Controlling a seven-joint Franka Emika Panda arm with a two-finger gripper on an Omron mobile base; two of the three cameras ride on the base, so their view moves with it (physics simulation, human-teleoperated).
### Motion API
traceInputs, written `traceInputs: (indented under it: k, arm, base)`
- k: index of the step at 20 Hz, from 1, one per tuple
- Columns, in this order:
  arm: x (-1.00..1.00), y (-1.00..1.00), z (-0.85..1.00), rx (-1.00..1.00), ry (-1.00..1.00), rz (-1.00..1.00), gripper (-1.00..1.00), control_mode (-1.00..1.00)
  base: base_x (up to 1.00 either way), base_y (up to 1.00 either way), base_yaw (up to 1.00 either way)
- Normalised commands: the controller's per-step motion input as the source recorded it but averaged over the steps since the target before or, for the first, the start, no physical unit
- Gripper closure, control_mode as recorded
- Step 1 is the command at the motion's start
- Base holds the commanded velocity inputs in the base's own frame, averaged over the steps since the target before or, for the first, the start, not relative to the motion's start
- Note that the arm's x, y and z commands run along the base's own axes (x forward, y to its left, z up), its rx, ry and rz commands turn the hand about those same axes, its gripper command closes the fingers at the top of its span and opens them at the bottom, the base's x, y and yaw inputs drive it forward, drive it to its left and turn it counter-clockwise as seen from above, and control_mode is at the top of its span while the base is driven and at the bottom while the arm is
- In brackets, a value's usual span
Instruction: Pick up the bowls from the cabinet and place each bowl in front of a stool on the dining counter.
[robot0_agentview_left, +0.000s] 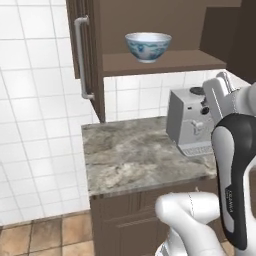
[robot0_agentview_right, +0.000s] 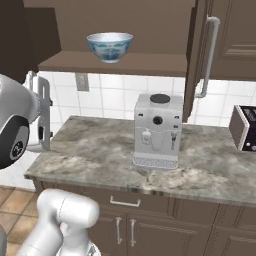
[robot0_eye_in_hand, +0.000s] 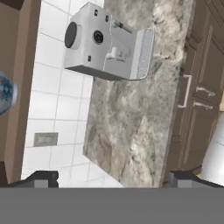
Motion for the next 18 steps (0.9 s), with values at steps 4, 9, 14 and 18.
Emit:
traceInputs:
  k: [4,9,14,18]
  arm:
    - [0.00,0.00,0.00,0.00,0.00,0.00,-1.00,1.00]
    - [0.00,0.00,0.00,0.00,0.00,0.00,-1.00,1.00]
    - [0.56,0.00,0.16,0.03,-0.08,0.00,-1.00,-1.00]
    - [0.60,-0.04,0.36,0.00,-0.11,0.00,-1.00,-1.00]
  base:
    - [0.60,0.00,-0.03]
    - [0.71,0.00,-0.02]
    - [0.00,0.00,0.00]
    - [0.00,0.00,0.00]
